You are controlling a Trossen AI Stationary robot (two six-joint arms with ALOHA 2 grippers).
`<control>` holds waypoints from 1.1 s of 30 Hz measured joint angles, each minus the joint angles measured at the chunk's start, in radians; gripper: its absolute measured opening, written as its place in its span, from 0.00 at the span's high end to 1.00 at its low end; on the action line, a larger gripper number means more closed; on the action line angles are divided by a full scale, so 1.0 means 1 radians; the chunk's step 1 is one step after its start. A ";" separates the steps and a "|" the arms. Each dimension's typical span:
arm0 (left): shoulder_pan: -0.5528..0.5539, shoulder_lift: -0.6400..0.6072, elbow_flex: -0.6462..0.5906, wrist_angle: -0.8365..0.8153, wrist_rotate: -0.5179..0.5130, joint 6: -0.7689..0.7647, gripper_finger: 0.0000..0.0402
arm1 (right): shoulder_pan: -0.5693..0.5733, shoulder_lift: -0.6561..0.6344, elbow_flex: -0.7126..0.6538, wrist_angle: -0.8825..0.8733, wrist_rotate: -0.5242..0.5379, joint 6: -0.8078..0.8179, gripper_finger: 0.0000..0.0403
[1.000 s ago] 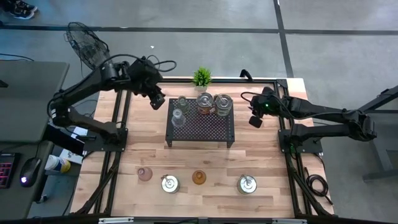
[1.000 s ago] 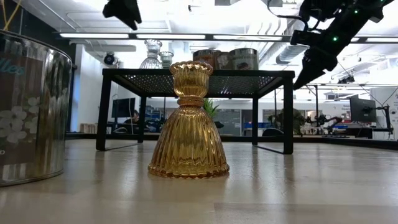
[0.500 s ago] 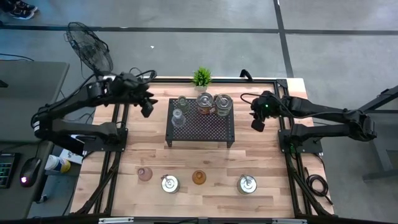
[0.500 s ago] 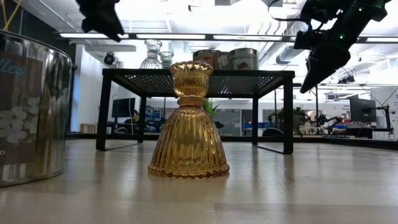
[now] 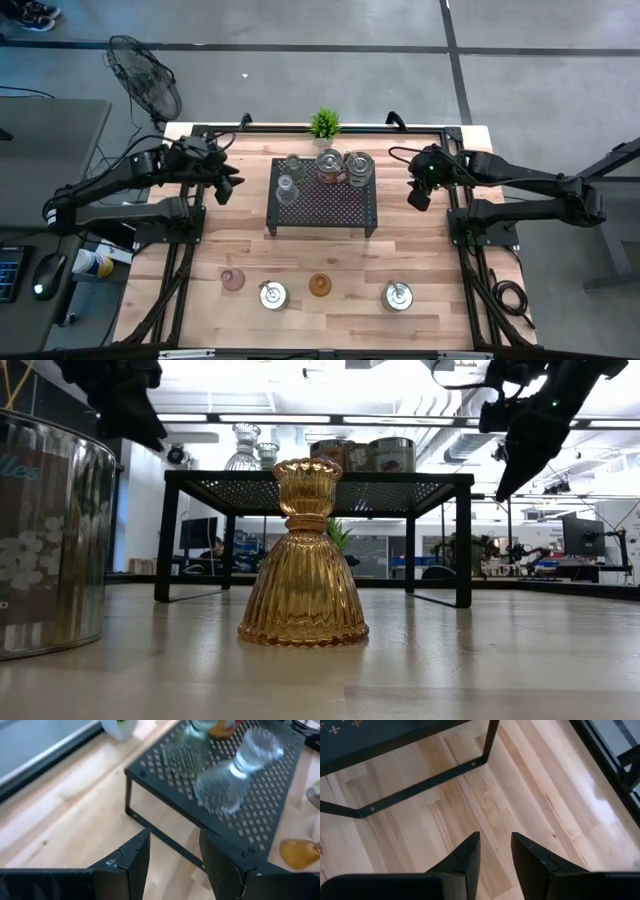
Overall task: Pick & Place candle stick holders
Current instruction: Put the pink glass candle holder on the shelf
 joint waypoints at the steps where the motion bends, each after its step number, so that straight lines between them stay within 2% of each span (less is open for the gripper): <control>1: 0.000 -0.008 -0.006 -0.006 0.013 -0.002 0.58 | 0.000 0.000 0.000 -0.005 0.000 0.005 0.75; 6: 0.000 -0.034 -0.016 -0.047 0.068 -0.028 0.58 | 0.000 0.000 0.000 -0.007 -0.002 0.031 0.75; 13: 0.000 -0.034 -0.016 -0.116 0.092 -0.065 0.58 | 0.000 0.000 0.000 -0.015 -0.011 0.038 0.75; 22: 0.000 -0.034 -0.016 -0.134 0.084 -0.084 0.58 | 0.002 0.000 0.000 -0.031 -0.123 0.059 0.75; 27: 0.000 -0.034 -0.016 -0.154 0.108 -0.104 0.58 | 0.043 0.000 0.000 -0.038 -0.112 0.072 0.75; 33: 0.000 -0.032 -0.016 -0.271 0.215 -0.238 0.58 | 0.093 0.000 0.000 -0.041 -0.067 0.072 0.75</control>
